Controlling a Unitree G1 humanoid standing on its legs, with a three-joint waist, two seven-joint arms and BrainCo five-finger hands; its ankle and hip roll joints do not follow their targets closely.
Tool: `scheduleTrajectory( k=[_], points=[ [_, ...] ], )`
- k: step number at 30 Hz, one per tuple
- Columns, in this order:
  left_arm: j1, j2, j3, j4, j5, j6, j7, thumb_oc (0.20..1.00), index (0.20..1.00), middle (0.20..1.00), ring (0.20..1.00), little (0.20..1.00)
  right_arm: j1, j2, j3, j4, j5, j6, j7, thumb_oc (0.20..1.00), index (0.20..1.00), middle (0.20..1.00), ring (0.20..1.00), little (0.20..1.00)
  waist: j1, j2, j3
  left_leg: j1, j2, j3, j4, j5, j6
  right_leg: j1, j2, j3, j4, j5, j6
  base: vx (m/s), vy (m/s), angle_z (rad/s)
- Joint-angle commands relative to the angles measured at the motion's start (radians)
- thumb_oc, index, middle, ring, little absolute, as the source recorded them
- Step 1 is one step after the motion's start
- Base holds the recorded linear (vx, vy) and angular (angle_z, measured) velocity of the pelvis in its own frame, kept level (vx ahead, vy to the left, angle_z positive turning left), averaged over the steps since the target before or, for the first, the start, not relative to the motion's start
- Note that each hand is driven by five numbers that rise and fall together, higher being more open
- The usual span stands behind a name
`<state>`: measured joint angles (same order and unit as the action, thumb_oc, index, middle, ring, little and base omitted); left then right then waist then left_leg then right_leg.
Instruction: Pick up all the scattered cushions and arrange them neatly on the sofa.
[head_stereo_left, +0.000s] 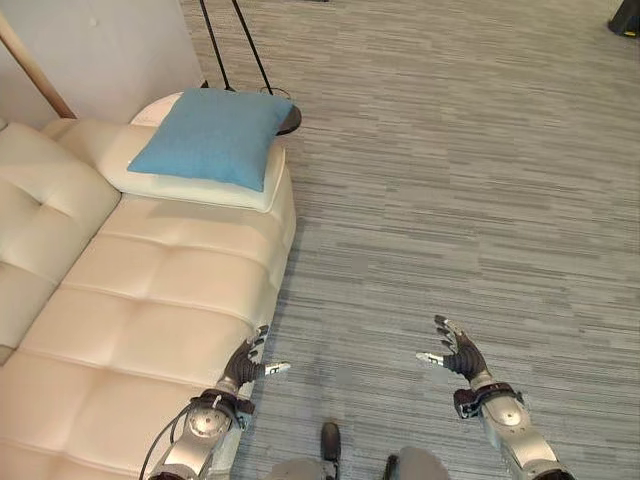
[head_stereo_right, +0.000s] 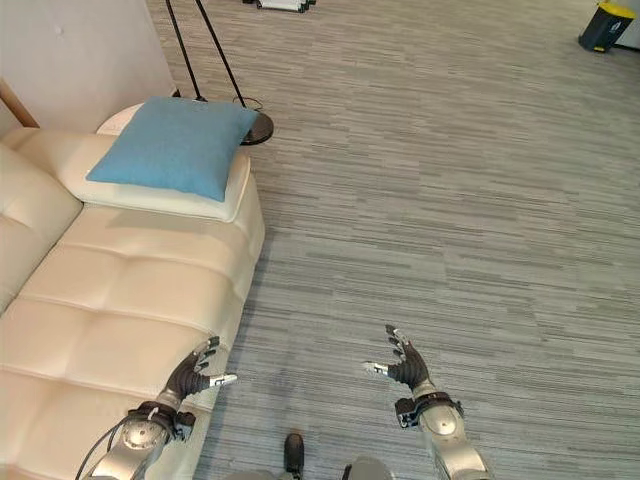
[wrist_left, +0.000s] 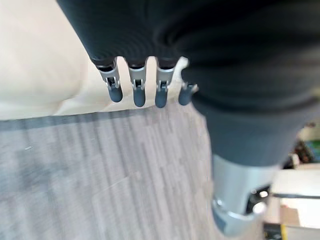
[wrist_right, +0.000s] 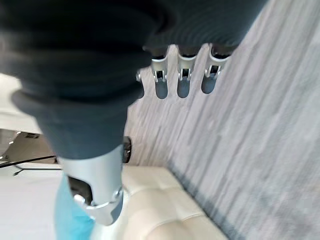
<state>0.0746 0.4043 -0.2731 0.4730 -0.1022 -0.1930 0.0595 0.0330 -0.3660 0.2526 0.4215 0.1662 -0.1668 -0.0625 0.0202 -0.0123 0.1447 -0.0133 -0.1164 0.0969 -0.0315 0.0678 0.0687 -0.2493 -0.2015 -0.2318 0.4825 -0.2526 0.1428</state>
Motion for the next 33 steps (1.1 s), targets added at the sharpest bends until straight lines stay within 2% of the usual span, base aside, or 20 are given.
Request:
scheduleTrajectory(
  k=[1, 3, 6, 9, 10, 11, 12, 13, 14, 15, 16, 17, 18, 20, 22, 23, 25, 27, 31, 33],
  points=[
    [0.052, 0.029, 0.018, -0.065, 0.001, -0.034, 0.0, 1.0, 1.0, 1.0, 1.0, 1.0, -0.053, -0.022, -0.033, -0.025, -0.011, -0.034, -0.017, 1.0, 1.0, 1.0, 1.0, 1.0, 0.014, 0.0, 0.014, -0.03, 0.096, 0.019, 0.139, -0.188, -0.035, 0.072, 0.003, -0.017, -0.255, 0.229, 0.012, 0.27, -0.105, 0.05],
    [0.048, 0.023, 0.024, -0.061, 0.007, -0.033, 0.0, 1.0, 1.0, 1.0, 1.0, 1.0, -0.057, -0.021, -0.031, -0.027, -0.02, -0.029, -0.019, 1.0, 1.0, 1.0, 1.0, 1.0, -0.005, 0.0, 0.028, 0.017, 0.092, -0.004, 0.14, -0.221, -0.048, 0.016, -0.005, 0.017, -0.351, 0.274, 0.031, 0.33, -0.138, -0.08],
    [0.046, 0.018, 0.029, -0.06, 0.018, -0.035, 0.005, 1.0, 1.0, 1.0, 1.0, 1.0, -0.058, -0.019, -0.027, -0.029, -0.028, -0.023, -0.018, 1.0, 1.0, 1.0, 1.0, 1.0, -0.019, 0.003, 0.039, 0.065, 0.095, -0.022, 0.129, -0.251, -0.059, -0.02, -0.002, 0.042, -0.407, 0.303, 0.047, 0.33, -0.162, 0.05],
    [0.038, 0.012, 0.03, -0.041, 0.03, -0.037, 0.01, 1.0, 1.0, 1.0, 1.0, 1.0, -0.044, -0.018, -0.026, -0.029, -0.037, -0.025, -0.015, 1.0, 1.0, 1.0, 1.0, 1.0, -0.034, -0.006, 0.038, 0.12, 0.097, -0.058, 0.117, -0.284, -0.072, -0.028, 0.0, 0.086, -0.404, 0.32, 0.061, 0.35, -0.226, 0.21],
    [0.041, 0.003, 0.027, -0.025, 0.029, -0.039, 0.009, 1.0, 1.0, 1.0, 1.0, 1.0, -0.024, -0.021, -0.028, -0.037, -0.034, -0.028, -0.004, 1.0, 1.0, 1.0, 1.0, 1.0, -0.042, -0.013, 0.025, 0.141, 0.109, -0.08, 0.129, -0.296, -0.085, -0.024, 0.01, 0.116, -0.372, 0.335, 0.052, 0.39, -0.276, 0.6],
    [0.042, 0.002, 0.026, -0.025, 0.029, -0.04, 0.009, 1.0, 1.0, 1.0, 1.0, 1.0, -0.023, -0.022, -0.028, -0.038, -0.034, -0.028, -0.004, 1.0, 1.0, 1.0, 1.0, 1.0, -0.044, -0.011, 0.025, 0.141, 0.111, -0.082, 0.131, -0.298, -0.086, -0.023, 0.011, 0.113, -0.369, 0.333, 0.052, 0.39, -0.289, 0.72],
    [0.045, -0.002, 0.023, -0.022, 0.026, -0.042, 0.005, 1.0, 1.0, 1.0, 1.0, 1.0, -0.006, -0.03, -0.034, -0.045, -0.033, -0.032, 0.003, 1.0, 1.0, 1.0, 1.0, 1.0, -0.054, -0.006, 0.015, 0.154, 0.135, -0.091, 0.148, -0.295, -0.103, -0.014, 0.027, 0.126, -0.349, 0.32, 0.042, 0.26, -0.226, 0.99],
    [0.045, -0.004, 0.018, -0.021, 0.02, -0.044, 0.001, 1.0, 1.0, 1.0, 1.0, 1.0, 0.001, -0.039, -0.037, -0.046, -0.029, -0.037, 0.005, 1.0, 1.0, 1.0, 1.0, 1.0, -0.057, 0.0, 0.009, 0.136, 0.157, -0.095, 0.197, -0.265, -0.123, 0.002, 0.033, 0.119, -0.342, 0.309, 0.03, 0.33, -0.339, 0.88],
    [0.036, -0.007, 0.01, -0.016, 0.012, -0.046, 0.003, 1.0, 1.0, 1.0, 1.0, 1.0, -0.003, -0.052, -0.033, -0.045, -0.027, -0.045, 0.002, 1.0, 1.0, 1.0, 1.0, 1.0, -0.061, 0.005, 0.012, 0.083, 0.184, -0.087, 0.316, -0.204, -0.147, 0.032, 0.041, 0.103, -0.342, 0.294, 0.01, 0.29, -0.417, 0.92],
    [0.026, -0.01, 0.0, -0.017, -0.001, -0.043, 0.0, 1.0, 1.0, 1.0, 1.0, 1.0, -0.002, -0.067, -0.036, -0.051, -0.011, -0.046, -0.006, 1.0, 1.0, 1.0, 1.0, 1.0, -0.056, -0.005, 0.026, -0.015, 0.207, -0.08, 0.5, -0.119, -0.147, 0.075, 0.054, 0.089, -0.345, 0.257, -0.03, 0.18, -0.314, 0.64],
    [0.026, -0.009, 0.0, -0.017, -0.001, -0.043, 0.0, 1.0, 1.0, 1.0, 1.0, 1.0, -0.002, -0.067, -0.036, -0.051, -0.01, -0.046, -0.006, 1.0, 1.0, 1.0, 1.0, 1.0, -0.059, -0.003, 0.024, -0.024, 0.208, -0.085, 0.51, -0.122, -0.148, 0.073, 0.054, 0.085, -0.345, 0.257, -0.031, 0.25, -0.357, 0.69],
    [0.011, -0.011, -0.001, -0.007, -0.009, -0.041, 0.006, 1.0, 1.0, 1.0, 1.0, 1.0, -0.004, -0.076, -0.041, -0.054, -0.001, -0.042, -0.011, 1.0, 1.0, 1.0, 1.0, 1.0, -0.049, -0.016, 0.036, -0.085, 0.213, -0.051, 0.579, -0.109, -0.134, 0.114, 0.063, 0.072, -0.351, 0.223, -0.056, 0.23, -0.205, 0.43],
    [0.007, -0.01, 0.001, -0.008, -0.012, -0.04, 0.007, 1.0, 1.0, 1.0, 1.0, 1.0, -0.001, -0.082, -0.044, -0.055, 0.002, -0.039, -0.009, 1.0, 1.0, 1.0, 1.0, 1.0, -0.04, -0.016, 0.042, -0.112, 0.21, -0.046, 0.578, -0.133, -0.125, 0.137, 0.077, 0.076, -0.346, 0.201, -0.066, 0.23, -0.203, 0.19],
    [0.007, -0.01, 0.001, -0.008, -0.012, -0.04, 0.007, 1.0, 1.0, 1.0, 1.0, 1.0, -0.001, -0.082, -0.045, -0.055, 0.002, -0.039, -0.009, 1.0, 1.0, 1.0, 1.0, 1.0, -0.041, -0.019, 0.039, -0.115, 0.206, -0.046, 0.574, -0.128, -0.124, 0.133, 0.074, 0.076, -0.347, 0.203, -0.066, 0.15, -0.056, -0.19],
    [0.011, -0.008, 0.003, -0.012, -0.014, -0.037, 0.009, 1.0, 1.0, 1.0, 1.0, 1.0, 0.004, -0.088, -0.057, -0.054, 0.007, -0.04, -0.01, 1.0, 1.0, 1.0, 1.0, 1.0, -0.016, -0.027, 0.04, -0.175, 0.148, -0.059, 0.46, -0.166, -0.106, 0.174, 0.094, 0.083, -0.348, 0.168, -0.067, 0.43, -0.09, -0.28],
    [0.008, -0.008, 0.005, -0.014, -0.013, -0.035, 0.013, 1.0, 1.0, 1.0, 1.0, 1.0, 0.001, -0.089, -0.064, -0.046, 0.01, -0.041, -0.018, 1.0, 1.0, 1.0, 1.0, 1.0, 0.002, -0.02, 0.034, -0.227, 0.146, -0.059, 0.33, -0.125, -0.112, 0.211, 0.116, 0.078, -0.358, 0.143, -0.064, 0.45, -0.027, -0.04],
    [0.005, -0.005, 0.011, -0.01, -0.011, -0.033, 0.021, 1.0, 1.0, 1.0, 1.0, 1.0, -0.004, -0.087, -0.064, -0.029, 0.01, -0.042, -0.03, 1.0, 1.0, 1.0, 1.0, 1.0, 0.02, -0.01, 0.03, -0.247, 0.158, -0.063, 0.2, -0.04, -0.126, 0.257, 0.142, 0.078, -0.371, 0.119, -0.064, 0.42, 0.017, -0.19],
    [0.005, -0.011, 0.015, 0.005, -0.013, -0.028, 0.028, 1.0, 1.0, 1.0, 1.0, 1.0, -0.006, -0.081, -0.063, -0.019, 0.01, -0.041, -0.036, 1.0, 1.0, 1.0, 1.0, 1.0, 0.031, -0.013, 0.029, -0.277, 0.174, -0.049, 0.12, -0.008, -0.137, 0.302, 0.152, 0.078, -0.38, 0.093, -0.061, 0.39, 0.072, -0.32],
    [0.013, -0.01, 0.03, 0.012, -0.016, -0.023, 0.035, 1.0, 1.0, 1.0, 1.0, 1.0, 0.004, -0.076, -0.068, -0.022, 0.002, -0.034, -0.038, 1.0, 1.0, 1.0, 1.0, 1.0, 0.045, -0.024, 0.021, -0.299, 0.206, -0.005, 0.084, 0.017, -0.142, 0.357, 0.142, 0.085, -0.374, 0.062, -0.048, 0.36, 0.143, 0.01],
    [0.027, -0.008, 0.042, 0.006, -0.017, -0.022, 0.027, 1.0, 1.0, 1.0, 1.0, 1.0, 0.03, -0.064, -0.081, -0.034, -0.009, -0.031, -0.024, 1.0, 1.0, 1.0, 1.0, 1.0, 0.047, -0.027, -0.004, -0.287, 0.21, 0.024, 0.107, 0.046, -0.128, 0.394, 0.124, 0.083, -0.345, 0.048, -0.024, 0.61, 0.338, -0.19]
  ],
)
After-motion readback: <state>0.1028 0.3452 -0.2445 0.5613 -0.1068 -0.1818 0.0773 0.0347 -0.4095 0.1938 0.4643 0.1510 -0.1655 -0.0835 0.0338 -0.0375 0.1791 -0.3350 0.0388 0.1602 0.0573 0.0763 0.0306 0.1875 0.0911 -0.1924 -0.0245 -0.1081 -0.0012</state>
